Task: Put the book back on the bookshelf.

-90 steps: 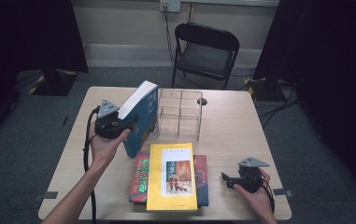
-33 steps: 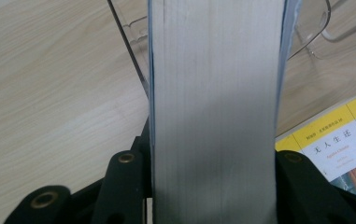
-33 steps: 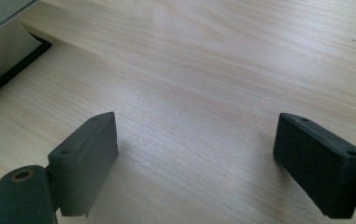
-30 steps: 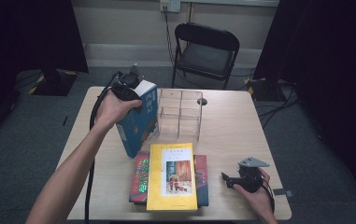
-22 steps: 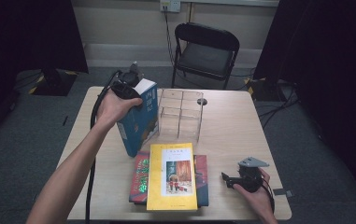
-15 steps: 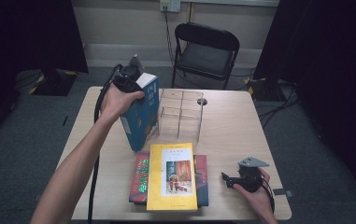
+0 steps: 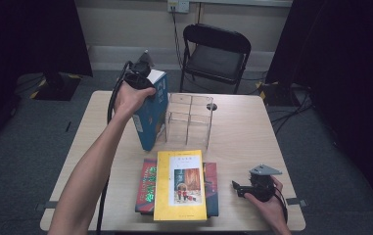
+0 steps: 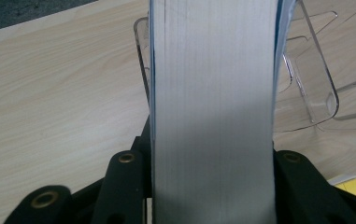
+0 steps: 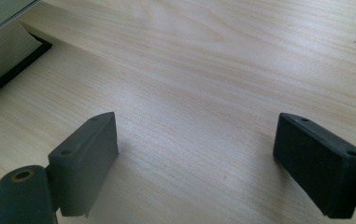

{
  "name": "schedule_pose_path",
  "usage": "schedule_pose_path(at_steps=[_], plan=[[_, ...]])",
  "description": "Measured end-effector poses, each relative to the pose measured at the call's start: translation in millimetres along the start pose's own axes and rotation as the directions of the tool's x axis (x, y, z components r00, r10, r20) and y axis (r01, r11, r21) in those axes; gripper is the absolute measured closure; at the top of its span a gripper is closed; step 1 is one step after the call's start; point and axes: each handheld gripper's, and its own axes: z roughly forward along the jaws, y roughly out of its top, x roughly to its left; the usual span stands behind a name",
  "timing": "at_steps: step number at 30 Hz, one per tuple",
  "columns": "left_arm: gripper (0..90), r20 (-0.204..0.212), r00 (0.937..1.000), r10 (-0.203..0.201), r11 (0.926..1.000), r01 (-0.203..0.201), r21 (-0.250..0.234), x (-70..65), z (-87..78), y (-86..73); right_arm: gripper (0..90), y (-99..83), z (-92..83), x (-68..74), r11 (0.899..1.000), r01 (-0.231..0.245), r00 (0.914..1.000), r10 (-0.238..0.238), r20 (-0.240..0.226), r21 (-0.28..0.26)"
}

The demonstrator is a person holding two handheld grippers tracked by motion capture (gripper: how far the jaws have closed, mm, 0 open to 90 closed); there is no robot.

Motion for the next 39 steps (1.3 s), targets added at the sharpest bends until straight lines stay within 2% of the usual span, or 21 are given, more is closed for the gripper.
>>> schedule_pose_path(at_steps=[9,16,19,21,22,28,30,32,34,36,38,39], plan=[[61.3,-0.008,0.9997,-0.023,0.9996,0.023,-0.017,2.0,8.1,0.8,13.7,0.0,0.0,0.0,1.0,0.0,1.0,0.0,0.0,0.0],[60.5,-0.008,0.9997,0.025,0.9994,-0.025,-0.022,-3.9,11.5,-1.9,13.8,0.0,0.0,0.1,1.0,0.0,1.0,0.0,0.0,0.0],[59.8,-0.018,0.9997,0.019,0.9988,-0.02,-0.045,-5.6,9.7,-3.6,13.8,-0.2,-0.2,0.3,1.0,0.002,1.0,-0.002,-0.002,0.0],[57.6,-0.002,1.0,-0.009,0.9945,0.009,-0.105,-4.0,3.1,-5.4,13.8,-0.3,-0.4,0.4,1.0,0.003,1.0,-0.003,-0.004,0.0],[57.3,-0.007,1.0,-0.002,0.9932,0.001,-0.116,-3.6,0.6,-5.9,13.8,-0.3,-0.4,0.5,1.0,0.003,1.0,-0.003,-0.003,0.0],[51.8,-0.025,0.9997,0.001,0.9894,-0.005,-0.145,2.9,-5.2,-15.0,13.8,-0.4,-0.6,0.7,1.0,0.002,1.0,-0.002,-0.005,0.001],[49.3,0.001,0.9999,-0.016,0.9844,0.016,-0.175,9.0,-5.4,-20.5,13.8,-0.4,-0.6,0.7,1.0,0.002,1.0,-0.002,-0.005,0.001],[50.9,0.019,0.9996,-0.023,0.98,0.027,-0.197,14.9,-3.9,-25.8,13.8,-0.4,-0.6,0.7,1.0,0.001,1.0,-0.001,-0.005,0.001],[48.1,0.088,0.994,-0.066,0.9671,0.085,-0.24,22.2,-1.0,-32.5,13.8,-0.4,-0.6,0.7,1.0,0.002,1.0,-0.002,-0.005,0.001],[48.5,0.081,0.995,-0.058,0.9569,0.079,-0.28,22.6,-0.4,-37.9,13.8,-0.3,-0.6,0.7,1.0,0.002,1.0,-0.002,-0.005,0.002],[46.5,0.093,0.9951,-0.034,0.9531,0.06,-0.297,21.8,0.8,-42.6,13.8,-0.4,-0.6,0.7,1.0,0.003,1.0,-0.003,-0.005,0.001],[46.0,0.093,0.9955,-0.016,0.9483,0.044,-0.314,21.6,-0.1,-45.9,13.8,-0.4,-0.6,0.7,1.0,0.003,1.0,-0.003,-0.005,0.001]])
